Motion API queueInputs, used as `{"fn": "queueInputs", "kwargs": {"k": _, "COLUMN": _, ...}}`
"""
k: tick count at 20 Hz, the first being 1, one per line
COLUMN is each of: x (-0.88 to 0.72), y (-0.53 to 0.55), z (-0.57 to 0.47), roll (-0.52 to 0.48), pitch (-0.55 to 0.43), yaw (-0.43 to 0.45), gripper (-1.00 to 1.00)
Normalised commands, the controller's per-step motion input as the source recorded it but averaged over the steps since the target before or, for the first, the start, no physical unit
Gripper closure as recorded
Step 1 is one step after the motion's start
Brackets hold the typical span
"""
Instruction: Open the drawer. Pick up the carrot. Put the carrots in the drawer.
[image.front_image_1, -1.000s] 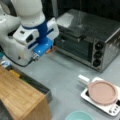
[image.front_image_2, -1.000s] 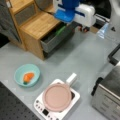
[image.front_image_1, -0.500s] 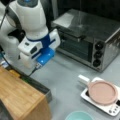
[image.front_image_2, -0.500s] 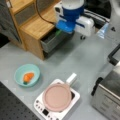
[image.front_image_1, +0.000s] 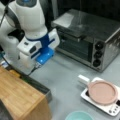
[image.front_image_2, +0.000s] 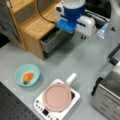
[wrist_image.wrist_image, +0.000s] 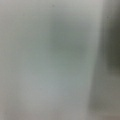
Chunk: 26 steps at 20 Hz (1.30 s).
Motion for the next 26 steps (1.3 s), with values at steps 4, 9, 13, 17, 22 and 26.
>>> {"fn": "queueInputs", "kwargs": {"k": 4, "x": -0.46, "y": 0.03, "z": -0.21, "roll": -0.006, "pitch": -0.248, "yaw": -0.023, "gripper": -1.0}}
{"fn": "queueInputs", "kwargs": {"k": 9, "x": -0.33, "y": -0.05, "z": -0.14, "roll": 0.0, "pitch": -0.236, "yaw": -0.016, "gripper": -1.0}}
{"fn": "queueInputs", "kwargs": {"k": 13, "x": -0.18, "y": -0.11, "z": -0.12, "roll": 0.001, "pitch": -0.198, "yaw": -0.004, "gripper": -1.0}}
{"fn": "queueInputs", "kwargs": {"k": 17, "x": -0.09, "y": -0.15, "z": -0.07, "roll": -0.007, "pitch": -0.173, "yaw": 0.031, "gripper": -1.0}}
{"fn": "queueInputs", "kwargs": {"k": 22, "x": -0.06, "y": -0.21, "z": -0.05, "roll": 0.003, "pitch": -0.148, "yaw": 0.079, "gripper": -1.0}}
{"fn": "queueInputs", "kwargs": {"k": 26, "x": -0.06, "y": -0.15, "z": -0.07, "roll": -0.035, "pitch": -0.131, "yaw": 0.139, "gripper": -1.0}}
